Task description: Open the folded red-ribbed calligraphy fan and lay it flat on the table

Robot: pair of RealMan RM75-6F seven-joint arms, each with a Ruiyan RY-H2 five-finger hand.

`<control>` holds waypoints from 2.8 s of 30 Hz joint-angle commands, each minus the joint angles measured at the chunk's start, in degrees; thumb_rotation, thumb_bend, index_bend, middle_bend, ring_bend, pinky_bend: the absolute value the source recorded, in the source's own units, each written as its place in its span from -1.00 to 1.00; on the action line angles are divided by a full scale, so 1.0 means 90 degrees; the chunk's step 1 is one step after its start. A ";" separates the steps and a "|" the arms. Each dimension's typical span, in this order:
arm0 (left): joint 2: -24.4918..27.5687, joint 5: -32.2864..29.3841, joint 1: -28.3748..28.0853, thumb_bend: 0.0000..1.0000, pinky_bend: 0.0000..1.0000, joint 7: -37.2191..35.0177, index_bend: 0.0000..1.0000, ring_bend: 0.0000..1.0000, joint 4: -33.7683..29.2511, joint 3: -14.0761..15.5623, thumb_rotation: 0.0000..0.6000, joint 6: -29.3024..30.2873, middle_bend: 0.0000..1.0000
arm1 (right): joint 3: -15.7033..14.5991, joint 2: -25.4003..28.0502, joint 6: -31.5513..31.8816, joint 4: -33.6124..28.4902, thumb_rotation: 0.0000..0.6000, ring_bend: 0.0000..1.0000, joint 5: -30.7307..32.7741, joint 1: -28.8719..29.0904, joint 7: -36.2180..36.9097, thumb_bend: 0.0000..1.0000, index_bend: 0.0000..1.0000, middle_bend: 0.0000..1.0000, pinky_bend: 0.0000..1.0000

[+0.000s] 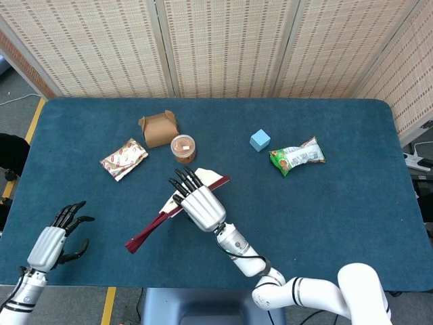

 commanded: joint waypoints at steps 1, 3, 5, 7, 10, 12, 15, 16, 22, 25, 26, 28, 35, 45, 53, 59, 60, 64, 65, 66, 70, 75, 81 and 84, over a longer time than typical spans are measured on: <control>-0.0689 -0.0260 -0.0334 -0.14 -0.94 -0.1042 -0.51 -1.00 0.0349 -0.0170 1.00 -0.0463 -1.00 | 0.0376 0.0075 -0.0073 -0.0488 1.00 -1.00 0.0406 0.0125 -0.0394 0.43 0.40 -0.65 -0.94; -0.0933 -0.0304 -0.0423 -0.14 -0.95 -0.1365 -0.58 -1.00 0.0340 -0.0230 1.00 -0.0537 -1.00 | 0.0532 0.0034 -0.0166 -0.0724 1.00 -1.00 0.0716 0.0175 -0.0532 0.43 0.40 -0.65 -0.94; -0.1144 -0.0367 -0.0497 -0.14 -0.95 -0.1649 -0.64 -1.00 0.0335 -0.0277 1.00 -0.0637 -1.00 | 0.0647 0.0002 -0.0245 -0.0915 1.00 -1.00 0.0996 0.0218 -0.0663 0.43 0.41 -0.65 -0.94; -0.1379 -0.0580 -0.0605 -0.15 -0.96 -0.2086 -0.69 -1.00 0.0257 -0.0423 1.00 -0.0842 -1.00 | 0.0766 -0.0054 -0.0298 -0.1060 1.00 -1.00 0.1300 0.0280 -0.0830 0.43 0.41 -0.65 -0.94; -0.1753 -0.1052 -0.0804 -0.15 -0.96 -0.2398 -0.66 -1.00 0.0367 -0.0834 1.00 -0.1133 -1.00 | 0.0894 -0.0156 -0.0325 -0.1174 1.00 -1.00 0.1670 0.0378 -0.1011 0.43 0.41 -0.65 -0.94; -0.2071 -0.1308 -0.0934 -0.15 -0.96 -0.2303 -0.60 -1.00 0.0677 -0.1082 1.00 -0.1250 -1.00 | 0.0929 -0.0207 -0.0295 -0.1168 1.00 -1.00 0.1766 0.0443 -0.1085 0.43 0.41 -0.65 -0.94; -0.2458 -0.1591 -0.1084 -0.15 -0.96 -0.2313 -0.54 -1.00 0.0937 -0.1355 1.00 -0.1377 -1.00 | 0.0971 -0.0290 -0.0264 -0.1135 1.00 -1.00 0.1935 0.0528 -0.1127 0.43 0.41 -0.65 -0.94; -0.2576 -0.1622 -0.1109 -0.15 -0.96 -0.2313 -0.52 -1.00 0.0985 -0.1409 1.00 -0.1343 -1.00 | 0.0993 -0.0319 -0.0254 -0.1106 1.00 -1.00 0.2000 0.0566 -0.1145 0.43 0.41 -0.65 -0.94; -0.2889 -0.1456 -0.1053 -0.15 -0.96 -0.2400 -0.49 -1.00 0.1167 -0.1284 1.00 -0.1082 -1.00 | 0.1092 -0.0484 -0.0154 -0.0934 1.00 -1.00 0.2234 0.0737 -0.1129 0.43 0.41 -0.65 -0.94; -0.3008 -0.1318 -0.1038 -0.15 -0.96 -0.2491 -0.47 -1.00 0.1231 -0.1211 1.00 -0.0930 -1.00 | 0.1106 -0.0570 -0.0121 -0.0815 1.00 -1.00 0.2332 0.0799 -0.1071 0.43 0.41 -0.65 -0.94; -0.3034 -0.1305 -0.1046 -0.15 -0.96 -0.2513 -0.45 -1.00 0.1226 -0.1214 1.00 -0.0912 -1.00 | 0.1114 -0.0593 -0.0109 -0.0791 1.00 -1.00 0.2361 0.0817 -0.1057 0.43 0.41 -0.65 -0.94; -0.3100 -0.1317 -0.1069 -0.15 -0.96 -0.2522 -0.43 -1.00 0.1206 -0.1262 1.00 -0.0875 -1.00 | 0.1119 -0.0628 -0.0076 -0.0766 1.00 -1.00 0.2405 0.0848 -0.1028 0.43 0.41 -0.65 -0.94; -0.3348 -0.1518 -0.1224 -0.15 -0.97 -0.2306 -0.52 -1.00 0.1302 -0.1526 1.00 -0.0931 -1.00 | 0.1044 -0.0620 0.0007 -0.0841 1.00 -1.00 0.2469 0.0901 -0.1040 0.43 0.41 -0.65 -0.94; -0.3355 -0.1630 -0.1403 -0.17 -0.97 -0.2300 -0.40 -1.00 0.0870 -0.1709 1.00 -0.1120 -1.00 | 0.0962 -0.0623 0.0044 -0.0721 1.00 -1.00 0.2588 0.0954 -0.0995 0.43 0.41 -0.65 -0.94; -0.3395 -0.1564 -0.1220 -0.09 -0.97 -0.2197 0.07 -1.00 0.1005 -0.1447 1.00 -0.0996 -1.00 | 0.0939 -0.0677 0.0083 -0.0587 1.00 -1.00 0.2606 0.1013 -0.0885 0.43 0.41 -0.65 -0.94; -0.3520 -0.1569 -0.1166 0.28 -0.97 -0.2352 0.51 -1.00 0.1204 -0.1538 1.00 -0.0785 -0.87 | 0.0939 -0.0608 0.0159 -0.0636 1.00 -1.00 0.2550 0.1001 -0.0795 0.43 0.41 -0.65 -0.94; -0.3541 -0.1568 -0.1170 0.32 -0.97 -0.2363 0.55 -1.00 0.1226 -0.1563 1.00 -0.0752 -0.83 | 0.0924 -0.0589 0.0172 -0.0653 1.00 -1.00 0.2538 0.0995 -0.0794 0.43 0.41 -0.65 -0.94; -0.3581 -0.1580 -0.1193 0.38 -0.97 -0.2281 0.61 -1.00 0.1315 -0.1623 1.00 -0.0701 -0.77 | 0.0884 -0.0504 0.0204 -0.0733 1.00 -1.00 0.2516 0.0960 -0.0790 0.43 0.41 -0.65 -0.94; -0.3593 -0.1593 -0.1192 0.37 -0.97 -0.2260 0.61 -1.00 0.1344 -0.1642 1.00 -0.0683 -0.77 | 0.0874 -0.0474 0.0216 -0.0764 1.00 -1.00 0.2500 0.0949 -0.0786 0.43 0.41 -0.65 -0.94; -0.3605 -0.1612 -0.1196 0.38 -0.97 -0.2238 0.61 -1.00 0.1376 -0.1673 1.00 -0.0668 -0.76 | 0.0862 -0.0439 0.0233 -0.0799 1.00 -1.00 0.2476 0.0936 -0.0785 0.43 0.41 -0.65 -0.94; -0.3648 -0.1670 -0.1272 0.38 -0.97 -0.2083 0.61 -1.00 0.1692 -0.1837 1.00 -0.0598 -0.75 | 0.0760 -0.0191 0.0353 -0.1035 1.00 -1.00 0.2287 0.0827 -0.0786 0.43 0.41 -0.65 -0.94; -0.3695 -0.1635 -0.1463 0.38 -0.95 -0.1676 0.60 -1.00 0.2410 -0.1893 1.00 -0.0635 -0.72 | 0.0609 0.0167 0.0467 -0.1354 1.00 -1.00 0.2087 0.0658 -0.0807 0.43 0.41 -0.65 -0.94; -0.3879 -0.1564 -0.1545 0.38 -0.96 -0.1568 0.60 -1.00 0.3187 -0.1906 1.00 -0.0384 -0.68 | 0.0412 0.0553 0.0599 -0.1724 1.00 -1.00 0.1913 0.0414 -0.0752 0.43 0.41 -0.65 -0.94; -0.3919 -0.1569 -0.1536 0.38 -0.98 -0.1544 0.60 -1.00 0.3526 -0.1865 1.00 -0.0377 -0.67 | 0.0314 0.0693 0.0719 -0.1894 1.00 -1.00 0.1819 0.0262 -0.0641 0.43 0.41 -0.65 -0.94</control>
